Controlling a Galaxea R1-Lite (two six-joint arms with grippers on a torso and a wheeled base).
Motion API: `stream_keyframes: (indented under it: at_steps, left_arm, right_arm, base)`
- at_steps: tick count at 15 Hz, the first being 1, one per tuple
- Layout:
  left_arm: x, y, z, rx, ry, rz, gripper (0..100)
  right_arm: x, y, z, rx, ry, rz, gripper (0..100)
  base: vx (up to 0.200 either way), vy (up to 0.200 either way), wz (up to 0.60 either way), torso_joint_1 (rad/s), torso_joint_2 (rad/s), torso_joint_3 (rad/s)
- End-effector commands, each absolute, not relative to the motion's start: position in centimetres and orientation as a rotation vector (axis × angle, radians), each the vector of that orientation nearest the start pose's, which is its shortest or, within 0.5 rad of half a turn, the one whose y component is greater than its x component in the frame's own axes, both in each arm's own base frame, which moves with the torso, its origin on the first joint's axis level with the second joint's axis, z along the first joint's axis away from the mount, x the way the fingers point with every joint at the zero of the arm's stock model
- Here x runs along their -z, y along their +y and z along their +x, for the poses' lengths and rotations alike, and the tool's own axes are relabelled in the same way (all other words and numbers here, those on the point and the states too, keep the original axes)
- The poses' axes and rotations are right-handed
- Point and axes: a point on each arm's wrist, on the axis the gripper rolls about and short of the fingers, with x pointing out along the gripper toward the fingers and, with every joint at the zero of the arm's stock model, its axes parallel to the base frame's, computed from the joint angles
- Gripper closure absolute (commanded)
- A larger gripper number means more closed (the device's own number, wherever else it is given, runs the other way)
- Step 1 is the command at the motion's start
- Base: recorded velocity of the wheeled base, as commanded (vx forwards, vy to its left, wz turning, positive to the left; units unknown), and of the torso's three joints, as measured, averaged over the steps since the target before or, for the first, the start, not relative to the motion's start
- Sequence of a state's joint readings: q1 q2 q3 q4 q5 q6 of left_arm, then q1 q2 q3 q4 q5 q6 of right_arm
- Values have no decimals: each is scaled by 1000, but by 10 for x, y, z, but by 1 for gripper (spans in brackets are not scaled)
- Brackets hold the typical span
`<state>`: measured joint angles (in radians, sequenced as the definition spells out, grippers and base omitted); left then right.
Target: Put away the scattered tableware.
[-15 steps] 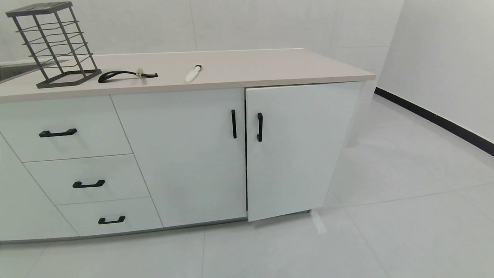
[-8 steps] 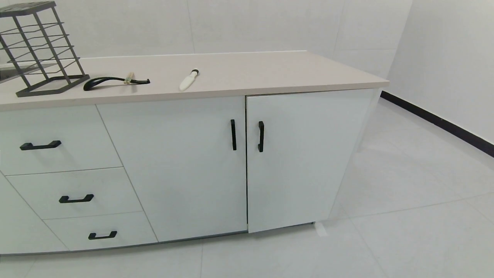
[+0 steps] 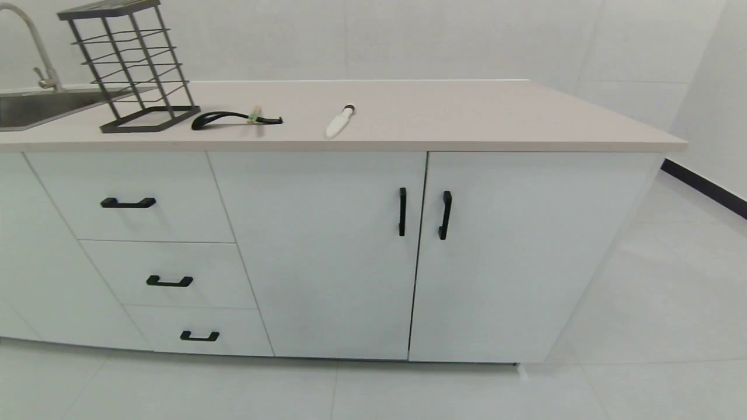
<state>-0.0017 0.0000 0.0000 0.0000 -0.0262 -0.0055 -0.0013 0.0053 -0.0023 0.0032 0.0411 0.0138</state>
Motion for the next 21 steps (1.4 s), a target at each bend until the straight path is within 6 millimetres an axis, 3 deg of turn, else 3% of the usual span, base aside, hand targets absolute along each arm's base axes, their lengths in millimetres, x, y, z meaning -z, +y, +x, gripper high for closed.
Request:
stream_keyframes:
  at_steps: [1,7,16,21]
  left_arm:
    - [-75,-1,-23,28,0,-6,0]
    - [-75,-1,-23,28,0,-9,0]
    - [-75,-1,-23,28,0,-6,0]
    - [-75,-1,-23,28,0,-6,0]
  right_arm:
    - [-76,1,-22,-40,9,14,100]
    - [-76,1,-22,-40,11,14,100]
    - [-76,1,-22,-40,9,14,100]
    - [-76,1,-22,-40,10,16,100]
  base:
    - [0,0,0,0,0,0]
    - [0,200,0,1,3,3]
    - [200,178,0,1,1,3]
    - [0,200,0,4,2,0]
